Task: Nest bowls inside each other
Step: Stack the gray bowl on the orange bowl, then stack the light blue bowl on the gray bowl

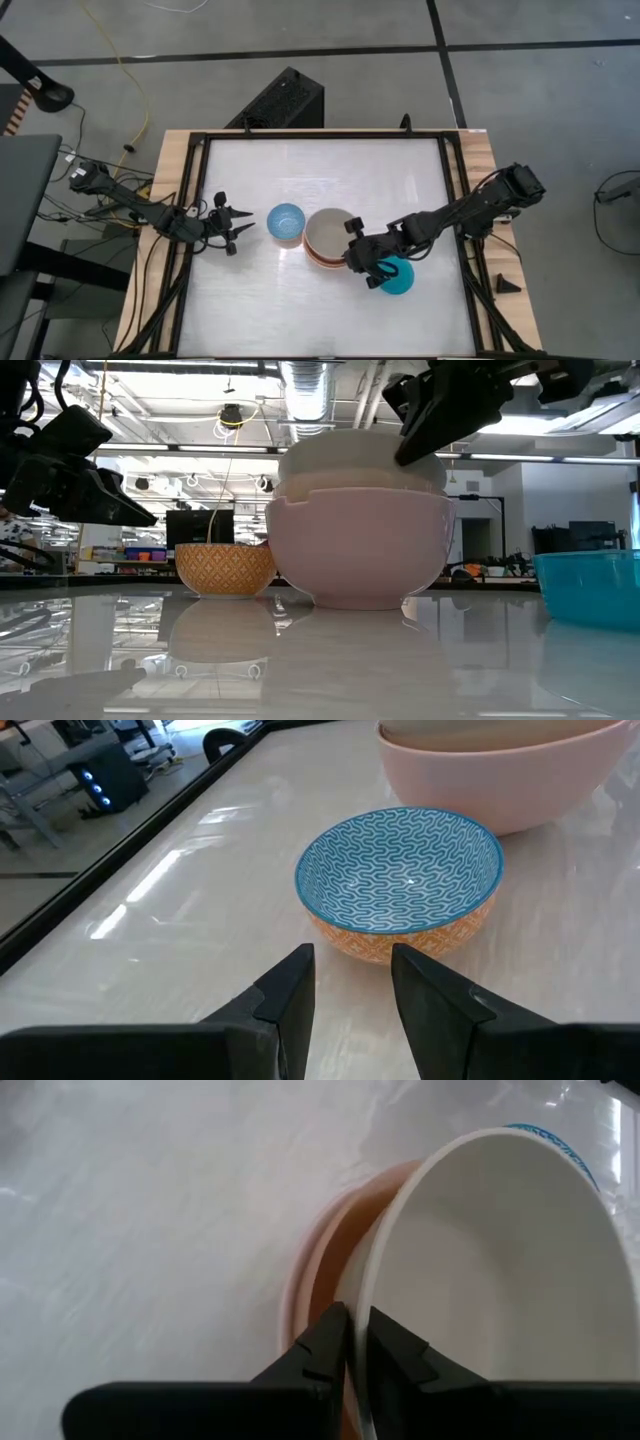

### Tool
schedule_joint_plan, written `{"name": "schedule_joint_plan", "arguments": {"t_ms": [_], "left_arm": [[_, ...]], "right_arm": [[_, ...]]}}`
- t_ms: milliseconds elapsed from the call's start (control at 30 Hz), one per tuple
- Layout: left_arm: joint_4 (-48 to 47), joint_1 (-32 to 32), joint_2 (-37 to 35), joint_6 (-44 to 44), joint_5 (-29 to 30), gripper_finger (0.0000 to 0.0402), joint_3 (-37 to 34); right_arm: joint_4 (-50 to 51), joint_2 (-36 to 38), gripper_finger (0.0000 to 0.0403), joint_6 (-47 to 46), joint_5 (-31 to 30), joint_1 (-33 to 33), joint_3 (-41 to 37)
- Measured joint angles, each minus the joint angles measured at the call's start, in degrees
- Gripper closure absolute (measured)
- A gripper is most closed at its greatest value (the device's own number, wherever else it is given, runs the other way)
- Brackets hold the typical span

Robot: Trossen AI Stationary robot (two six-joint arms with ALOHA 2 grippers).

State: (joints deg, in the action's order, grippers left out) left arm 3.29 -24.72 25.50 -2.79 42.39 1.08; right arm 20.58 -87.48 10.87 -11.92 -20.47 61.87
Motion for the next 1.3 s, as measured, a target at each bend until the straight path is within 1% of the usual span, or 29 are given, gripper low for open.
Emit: {"name": "schedule_joint_plan", "arguments": {"t_ms": [67,167,333,467,533,633,733,833,933,1000,1033,1067,1200,1233,1300], "left_arm": [[0.0,0.01,0.02,0.0,0.0,0.0276,0.0],[0.0,0.01,0.0,0.0,0.0,0.0276,0.0],[0.0,0.0,0.02,0.0,0.0,0.0276,0.0],[0.0,0.0,0.0,0.0,0.0,0.0276,0.0],[0.0,-0.01,0.0,0.0,0.0,0.0276,0.0],[0.0,0.01,0.02,0.0,0.0,0.0276,0.0],[0.0,0.0,0.02,0.0,0.0,0.0276,0.0],[0.0,-0.01,0.0,0.0,0.0,0.0276,0.0],[0.0,0.01,0.0,0.0,0.0,0.0276,0.0],[0.0,-0.01,0.0,0.0,0.0,0.0276,0.0],[0.01,0.01,0.0,0.0,0.0,0.0276,0.0],[0.0,0.01,0.0,0.0,0.0,0.0276,0.0],[0.0,-0.01,0.02,0.0,0.0,0.0276,0.0],[0.01,0.0,0.01,0.0,0.0,0.0276,0.0],[0.0,0.0,0.0,0.0,0.0,0.0276,0.0]], "right_arm": [[-0.01,0.01,0.0333,0.47,0.03,-0.07,0.0],[-0.06,0.11,0.0309,0.94,0.02,-0.15,0.0],[-0.25,0.11,0.0239,1.28,-0.02,-0.13,0.01],[3.73,0.11,0.019,1.63,-0.04,-0.14,2.47],[5.9,0.11,0.0175,1.61,-0.09,-0.38,4.48],[7.59,0.11,0.0168,0.44,-1.05,-0.73,6.51],[7.31,0.13,0.0177,-1.47,-5.18,-1.18,6.65],[4.31,0.13,0.0198,-3.77,-11.97,-2.23,4.29],[0.57,0.06,0.023,-5.32,-20.79,-4.32,0.7],[-3.41,0.04,0.0259,-5.5,-27.65,-6.12,-1.44],[-5.69,0.04,0.0278,-5.51,-30.11,-7.02,-2.3],[-8.16,0.07,0.0296,-5.51,-31.39,-7.81,-3.07],[-16.71,0.07,0.0375,-5.02,-31.65,-9.85,-6.32],[-17.76,0.07,0.0384,-5.02,-31.64,-10.13,-6.97],[-19.46,0.07,0.0383,-5.69,-31.6,-10.37,-8.39]]}}
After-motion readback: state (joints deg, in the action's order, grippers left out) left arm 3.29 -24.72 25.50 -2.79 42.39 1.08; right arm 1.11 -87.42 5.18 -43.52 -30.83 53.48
